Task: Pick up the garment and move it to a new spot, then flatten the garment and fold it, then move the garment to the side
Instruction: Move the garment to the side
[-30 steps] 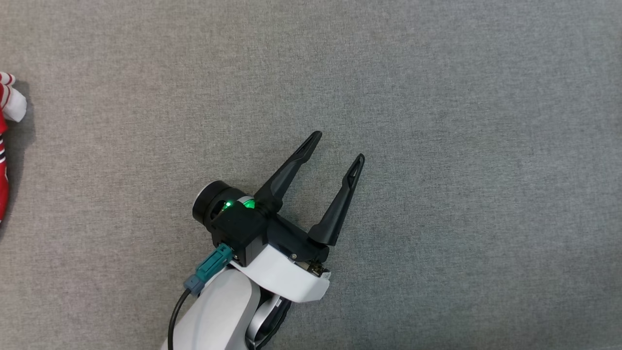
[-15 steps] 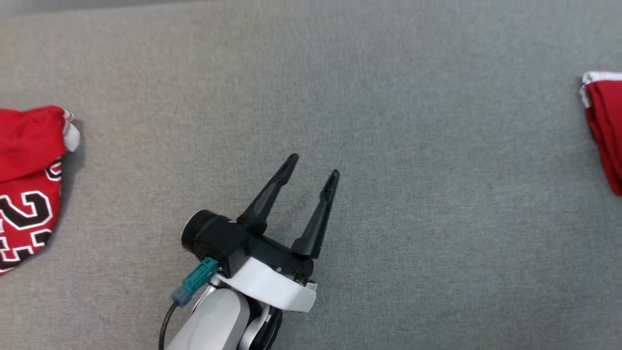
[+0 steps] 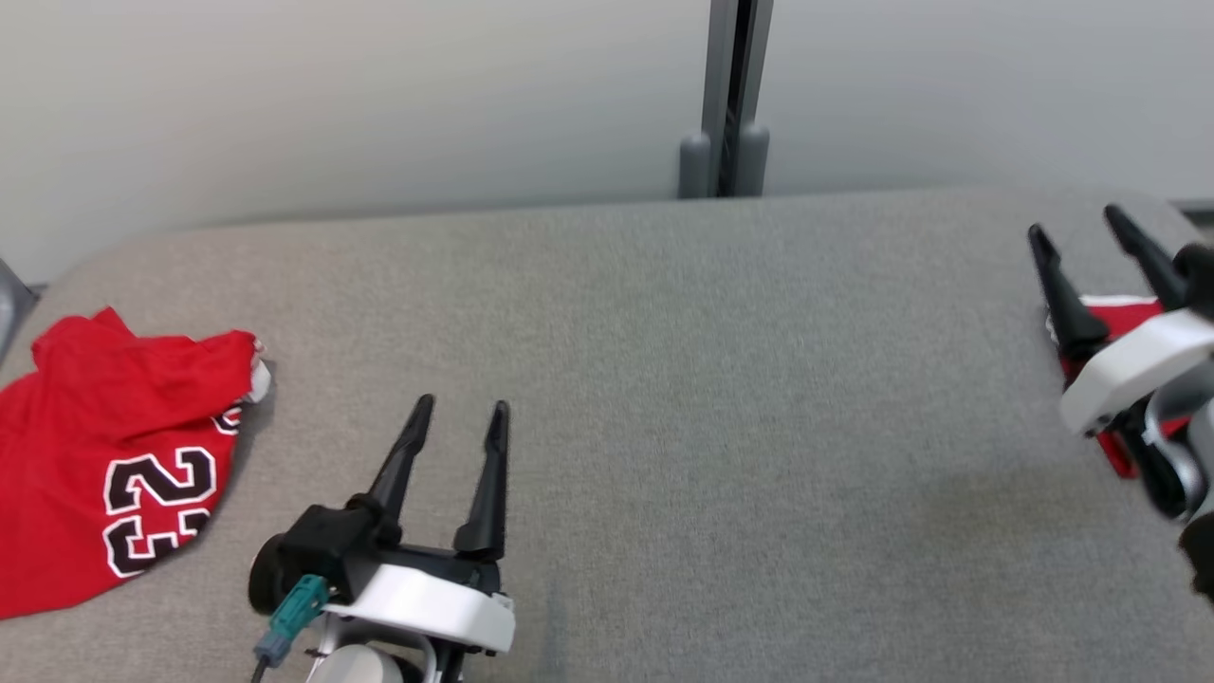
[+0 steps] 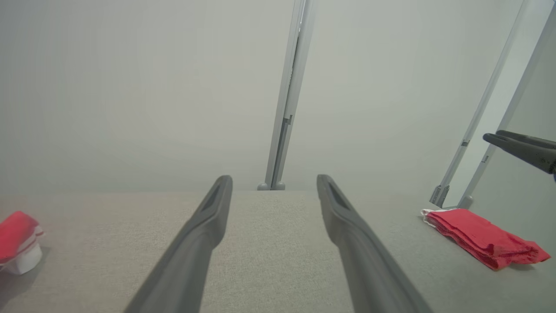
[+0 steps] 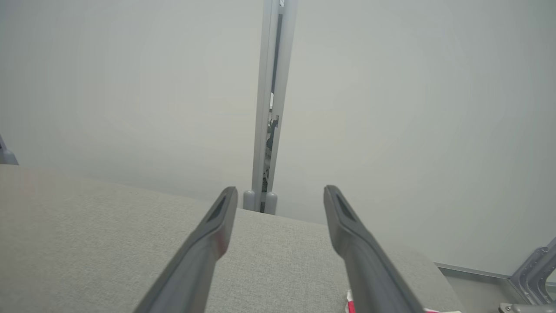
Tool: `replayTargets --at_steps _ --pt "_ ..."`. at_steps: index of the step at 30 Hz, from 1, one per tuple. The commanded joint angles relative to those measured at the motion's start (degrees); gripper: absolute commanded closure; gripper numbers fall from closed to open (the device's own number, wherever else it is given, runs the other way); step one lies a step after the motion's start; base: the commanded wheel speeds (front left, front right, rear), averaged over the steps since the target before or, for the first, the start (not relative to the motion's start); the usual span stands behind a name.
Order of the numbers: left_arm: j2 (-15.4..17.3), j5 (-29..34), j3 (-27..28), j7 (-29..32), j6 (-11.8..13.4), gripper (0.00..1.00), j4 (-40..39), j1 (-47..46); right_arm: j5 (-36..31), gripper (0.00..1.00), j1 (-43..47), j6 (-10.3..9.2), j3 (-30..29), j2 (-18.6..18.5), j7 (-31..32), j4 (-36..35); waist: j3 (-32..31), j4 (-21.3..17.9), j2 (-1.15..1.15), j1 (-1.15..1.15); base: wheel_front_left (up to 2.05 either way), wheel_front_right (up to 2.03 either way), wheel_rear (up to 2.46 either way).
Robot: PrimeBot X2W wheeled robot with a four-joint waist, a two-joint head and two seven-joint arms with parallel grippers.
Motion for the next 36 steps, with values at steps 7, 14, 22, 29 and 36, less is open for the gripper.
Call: replayTargets --at_steps 7,14,22,29,36 --pt "0.23 -0.18 4.07 -0.07 -0.29 0.00 1.86 2.81 -8.29 0.00 13.87 -0.01 -12.22 8.16 -0.03 -13.09 -5.55 2.74 0.00 0.00 0.00 0.00 0.00" --pt "0.24 -0.77 5.29 -0.07 -1.12 0.00 3.75 4.94 -16.34 0.00 27.84 -0.01 -21.27 17.56 -0.03 -26.29 -7.26 4.17 0.00 0.00 0.00 0.00 0.00" --pt "0.26 -4.10 6.14 -0.07 -0.95 0.00 5.17 7.05 -19.64 0.00 37.50 -0.01 -27.81 23.03 -0.02 -31.63 -8.31 4.64 0.00 0.00 0.00 0.00 0.00" --pt "0.25 -4.58 5.67 -0.07 -0.85 0.00 5.95 7.22 -18.59 0.00 39.80 0.00 -28.89 23.46 -0.03 -31.52 -8.61 4.52 0.00 0.00 0.00 0.00 0.00" --pt "0.25 -5.02 5.25 -0.07 -0.89 0.00 6.56 7.13 -18.03 0.00 39.84 0.00 -29.00 23.48 -0.03 -30.42 -8.76 4.58 0.00 0.00 0.00 0.00 0.00"
